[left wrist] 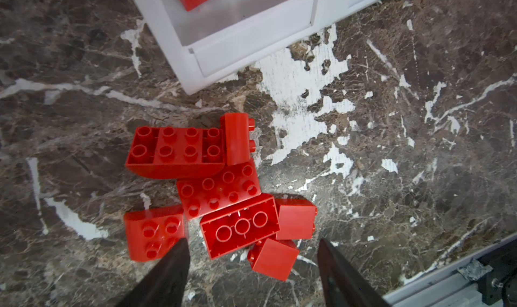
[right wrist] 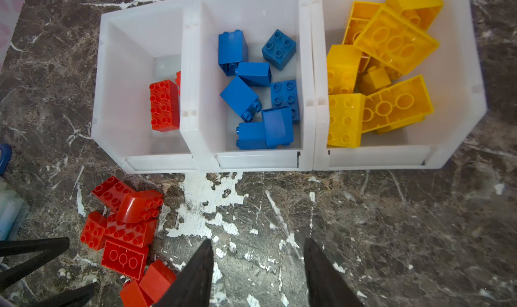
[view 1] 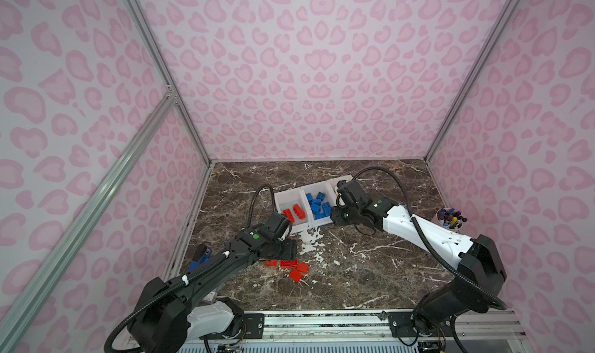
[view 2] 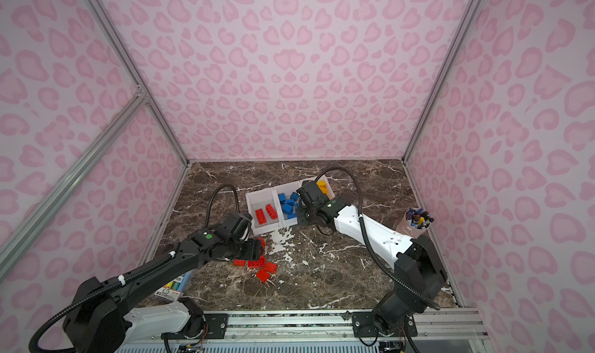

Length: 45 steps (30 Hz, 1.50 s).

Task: Sort the legos into containers by color
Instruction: Separate the legos at the bottom-center of the table.

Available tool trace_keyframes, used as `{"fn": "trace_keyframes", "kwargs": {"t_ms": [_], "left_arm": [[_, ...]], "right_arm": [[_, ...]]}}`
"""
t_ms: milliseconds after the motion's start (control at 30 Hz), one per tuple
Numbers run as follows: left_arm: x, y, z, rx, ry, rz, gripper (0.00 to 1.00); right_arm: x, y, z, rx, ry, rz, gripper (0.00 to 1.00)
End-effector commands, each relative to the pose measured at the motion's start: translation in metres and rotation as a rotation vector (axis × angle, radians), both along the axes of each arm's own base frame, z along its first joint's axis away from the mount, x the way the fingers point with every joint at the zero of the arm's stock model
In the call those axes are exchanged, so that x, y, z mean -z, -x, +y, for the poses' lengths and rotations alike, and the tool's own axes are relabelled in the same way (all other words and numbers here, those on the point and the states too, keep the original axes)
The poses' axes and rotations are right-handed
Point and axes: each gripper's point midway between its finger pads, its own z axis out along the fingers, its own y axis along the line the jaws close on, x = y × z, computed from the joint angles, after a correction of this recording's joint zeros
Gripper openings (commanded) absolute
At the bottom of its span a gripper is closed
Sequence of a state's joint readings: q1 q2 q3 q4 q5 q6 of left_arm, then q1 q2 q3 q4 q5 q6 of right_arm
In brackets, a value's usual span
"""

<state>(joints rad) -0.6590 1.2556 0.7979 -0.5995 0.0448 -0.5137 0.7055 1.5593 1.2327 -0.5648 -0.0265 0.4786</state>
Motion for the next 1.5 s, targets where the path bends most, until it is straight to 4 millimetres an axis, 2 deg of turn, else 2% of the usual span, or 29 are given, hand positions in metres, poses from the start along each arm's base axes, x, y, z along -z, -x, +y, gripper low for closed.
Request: {"fn": "trace_keyframes", "kwargs": {"t_ms": [0,300,800,1033,1467], "left_arm": [[0.007,-0.006,-0.008,0.049,-0.029,-0.007,0.73],[0.027,-0.003,-0.019,0.086,-0.042,0.044,0.71],[0.049,0.018,-0.012,0.084,-0.099,0.117,0.7],[0.049,0.032,-0.008,0.081,-0.104,0.133,0.69],[0.039,0.046,-0.001,0.077,-0.108,0.133,0.68]], "right_arm": [[0.0,-0.002,0.002,0.012,-0.027,-0.009,0.53],[0.008,0.002,0.001,0.013,-0.029,0.01,0.52],[0.014,0.004,0.001,0.007,-0.028,0.022,0.52],[0.018,0.005,0.001,0.005,-0.027,0.03,0.52],[0.021,0.006,-0.001,0.01,-0.026,0.034,0.52]]}}
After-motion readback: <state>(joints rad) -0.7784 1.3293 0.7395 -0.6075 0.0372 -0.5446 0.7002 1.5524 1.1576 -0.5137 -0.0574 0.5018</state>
